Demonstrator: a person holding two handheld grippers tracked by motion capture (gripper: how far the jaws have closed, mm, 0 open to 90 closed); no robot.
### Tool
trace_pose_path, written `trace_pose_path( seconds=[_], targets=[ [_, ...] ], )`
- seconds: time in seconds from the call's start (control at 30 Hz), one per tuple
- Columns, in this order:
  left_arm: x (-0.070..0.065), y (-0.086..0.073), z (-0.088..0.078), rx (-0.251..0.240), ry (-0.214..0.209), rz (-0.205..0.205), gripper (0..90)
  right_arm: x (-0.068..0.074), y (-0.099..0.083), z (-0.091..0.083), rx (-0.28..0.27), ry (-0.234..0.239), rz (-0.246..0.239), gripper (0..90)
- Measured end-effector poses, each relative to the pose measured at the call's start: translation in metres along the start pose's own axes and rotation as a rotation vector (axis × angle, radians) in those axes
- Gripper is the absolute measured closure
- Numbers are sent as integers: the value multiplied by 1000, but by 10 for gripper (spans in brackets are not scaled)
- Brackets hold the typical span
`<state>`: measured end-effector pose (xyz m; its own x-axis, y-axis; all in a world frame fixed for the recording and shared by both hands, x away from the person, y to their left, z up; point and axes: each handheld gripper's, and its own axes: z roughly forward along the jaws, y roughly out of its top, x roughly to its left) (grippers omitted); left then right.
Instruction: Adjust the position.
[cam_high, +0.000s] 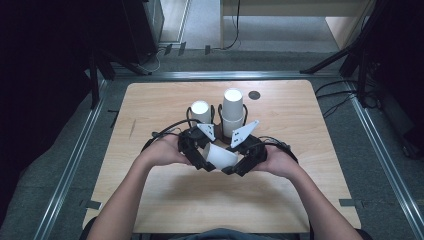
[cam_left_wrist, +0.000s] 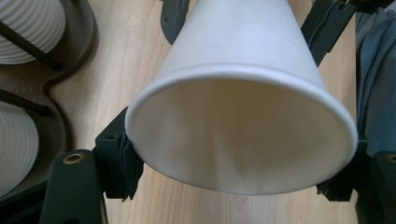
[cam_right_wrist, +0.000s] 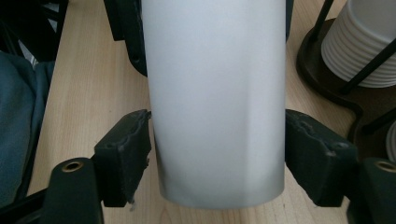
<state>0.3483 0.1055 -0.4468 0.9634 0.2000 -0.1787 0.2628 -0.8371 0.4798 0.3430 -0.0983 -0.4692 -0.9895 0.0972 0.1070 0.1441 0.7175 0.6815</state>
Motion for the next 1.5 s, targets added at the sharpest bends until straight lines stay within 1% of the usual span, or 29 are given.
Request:
trace_pose_path(
  seconds=[0.07,0.13,0.2,0.27,0.37,0.43,0.47,0.53,0.6,0.63,0.67,0.7,0.73,0.8,0.87,0.9,0.93,0.97,1.03,1.13,1.27,1.33,1.37,1.4,1.5],
  targets=[
    [0,0,2,-7,-11,7,245,0,0,1,4,2,-2,281],
    [-1,0,3,1,-5,14,245,0,0,2,10,10,0,289],
    [-1,0,3,3,-4,15,245,1,0,3,17,12,-4,321],
    [-1,1,3,5,-2,19,244,0,-1,3,22,18,-16,335],
    [-1,0,4,2,-6,20,242,1,0,4,25,18,-16,341],
    [-1,-1,4,8,-24,17,234,1,0,4,27,27,-13,341],
    [-2,-1,4,10,-22,18,227,2,0,3,27,34,-8,340],
    [-3,-1,4,5,-17,27,207,2,0,3,24,33,-14,336],
    [-4,-2,4,-11,-17,29,174,2,0,2,25,27,-24,335],
    [-4,-1,3,-18,-14,30,160,2,0,2,27,28,-21,334],
    [-4,-1,3,-30,-9,22,136,2,0,1,21,23,-21,334],
    [-4,-2,2,-40,-4,24,130,1,0,0,17,18,-20,334],
    [-3,-2,0,-55,-6,16,121,1,0,-1,13,15,-14,333],
    [-3,-4,-1,-86,2,9,89,0,-1,-3,2,6,-15,334],
    [-3,-5,-2,-105,5,3,23,-1,-2,-5,-8,7,-5,333],
    [-3,-5,-3,-117,12,4,20,-2,-2,-7,-13,8,-2,333],
    [-3,-6,-3,-127,6,2,19,-2,-2,-8,-20,6,-1,333],
    [-2,-7,-3,-147,-5,-3,19,-2,-2,-8,-24,6,-3,333],
    [-2,-8,-4,-173,2,-13,20,-2,-2,-10,-27,5,1,333],
    [-2,-10,-5,-205,4,-16,22,-3,-2,-12,-41,-4,5,333],
    [-2,-14,-5,-234,15,-30,40,-3,-3,-15,-57,-3,12,332],
    [0,-17,-5,-231,18,-35,41,-4,-3,-15,-60,-4,12,332],
    [0,-19,-6,-240,17,-45,41,-4,-3,-16,-62,-9,9,332],
    [2,-21,-7,-251,7,-56,41,-4,-3,-16,-62,-7,8,332],
    [4,-26,-9,-293,7,-76,44,-4,-3,-16,-67,-6,10,331]
  ],
)
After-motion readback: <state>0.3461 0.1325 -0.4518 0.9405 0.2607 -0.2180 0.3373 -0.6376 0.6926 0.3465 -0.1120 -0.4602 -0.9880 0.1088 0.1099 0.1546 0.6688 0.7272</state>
